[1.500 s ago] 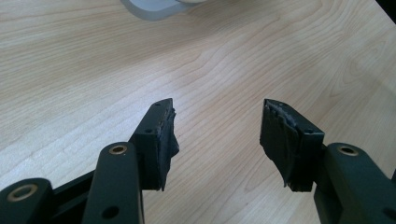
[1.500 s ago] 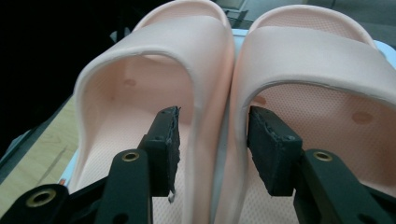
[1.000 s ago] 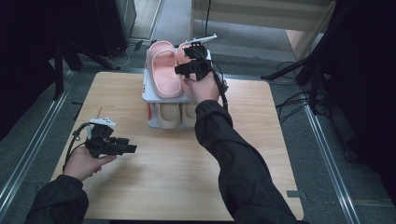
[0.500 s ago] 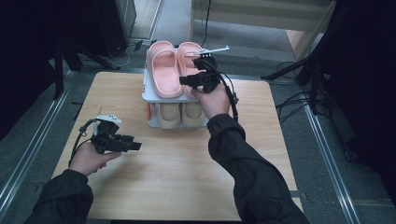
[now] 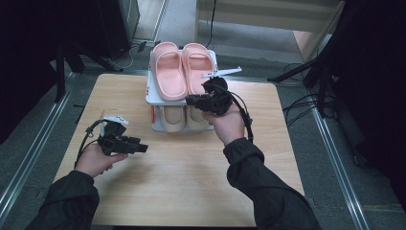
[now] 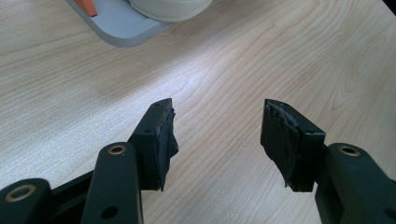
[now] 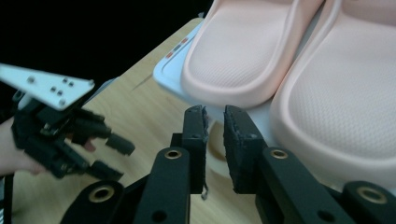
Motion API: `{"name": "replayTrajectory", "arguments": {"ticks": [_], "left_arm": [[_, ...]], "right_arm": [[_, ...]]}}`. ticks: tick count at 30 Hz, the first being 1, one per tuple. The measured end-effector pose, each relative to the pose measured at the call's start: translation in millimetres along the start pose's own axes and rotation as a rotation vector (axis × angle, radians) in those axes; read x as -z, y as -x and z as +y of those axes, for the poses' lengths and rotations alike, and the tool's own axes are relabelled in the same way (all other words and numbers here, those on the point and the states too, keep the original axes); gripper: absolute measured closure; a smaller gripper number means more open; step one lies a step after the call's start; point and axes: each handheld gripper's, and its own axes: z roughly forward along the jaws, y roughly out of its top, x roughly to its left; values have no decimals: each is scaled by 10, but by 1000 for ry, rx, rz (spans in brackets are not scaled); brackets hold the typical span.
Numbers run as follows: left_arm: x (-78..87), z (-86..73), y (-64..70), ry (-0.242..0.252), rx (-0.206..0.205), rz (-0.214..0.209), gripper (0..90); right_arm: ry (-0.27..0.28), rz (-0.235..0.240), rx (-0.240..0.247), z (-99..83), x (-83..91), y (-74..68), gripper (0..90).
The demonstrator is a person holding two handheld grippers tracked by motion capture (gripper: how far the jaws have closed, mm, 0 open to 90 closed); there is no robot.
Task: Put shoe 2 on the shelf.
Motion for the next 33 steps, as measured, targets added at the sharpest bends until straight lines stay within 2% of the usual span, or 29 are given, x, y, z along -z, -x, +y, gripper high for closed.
{"name": "replayTrajectory", "arguments": {"ticks": [5,9,19,23,33], "left_arm": [[-9,0,5,-2,-3,7,441],[-13,3,1,-5,-5,8,441],[-36,1,28,-5,-16,16,438],[-43,1,45,-6,-26,14,433],[-34,-57,93,-6,-44,16,421]], "right_arm": [[-8,50,1,-175,73,2,890],[-2,65,12,-318,104,20,900],[25,127,6,-673,92,151,728],[27,142,21,-809,55,220,689],[17,163,35,-1021,33,302,641]]}}
